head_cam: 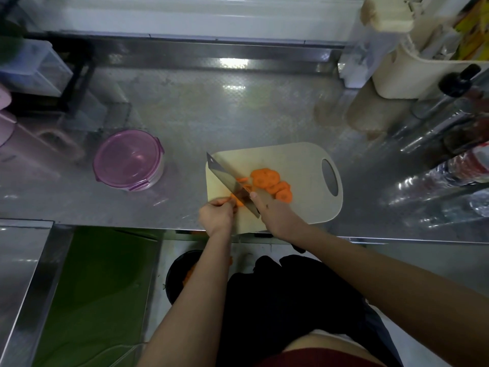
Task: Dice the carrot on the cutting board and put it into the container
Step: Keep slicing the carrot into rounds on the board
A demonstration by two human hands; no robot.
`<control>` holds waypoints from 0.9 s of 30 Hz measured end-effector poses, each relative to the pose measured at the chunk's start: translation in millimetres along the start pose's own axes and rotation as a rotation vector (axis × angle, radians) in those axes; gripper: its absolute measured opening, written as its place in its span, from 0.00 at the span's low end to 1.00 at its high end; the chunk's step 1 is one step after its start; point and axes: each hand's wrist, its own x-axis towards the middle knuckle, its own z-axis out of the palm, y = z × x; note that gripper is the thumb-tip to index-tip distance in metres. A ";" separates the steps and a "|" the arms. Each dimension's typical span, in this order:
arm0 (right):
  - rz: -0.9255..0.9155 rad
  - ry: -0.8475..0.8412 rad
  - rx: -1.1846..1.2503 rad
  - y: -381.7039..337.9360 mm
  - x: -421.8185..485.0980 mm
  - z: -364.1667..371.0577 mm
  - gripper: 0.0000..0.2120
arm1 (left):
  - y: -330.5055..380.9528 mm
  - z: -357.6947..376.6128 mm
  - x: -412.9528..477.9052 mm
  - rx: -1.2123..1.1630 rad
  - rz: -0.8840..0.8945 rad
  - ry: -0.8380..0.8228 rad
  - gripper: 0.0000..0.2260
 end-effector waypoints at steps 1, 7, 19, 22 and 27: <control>0.010 0.019 -0.005 -0.3 0.9 0.5 0.24 | 0.3 -0.1 0.1 0.000 -0.001 -0.002 0.10; 0.000 0.006 -0.045 3.4 6.2 5.2 0.24 | 6.9 -3.3 -5.8 0.029 0.023 0.003 0.11; 0.058 0.174 0.066 11.0 27.5 29.8 0.28 | 10.5 -6.5 -3.2 0.046 -0.012 -0.015 0.11; 0.106 0.114 -0.015 11.1 29.1 31.7 0.29 | 15.0 -8.2 -8.2 0.065 0.013 -0.010 0.04; 0.135 0.178 0.022 12.5 34.8 36.0 0.31 | 15.5 -8.1 -9.3 0.069 0.012 -0.008 0.06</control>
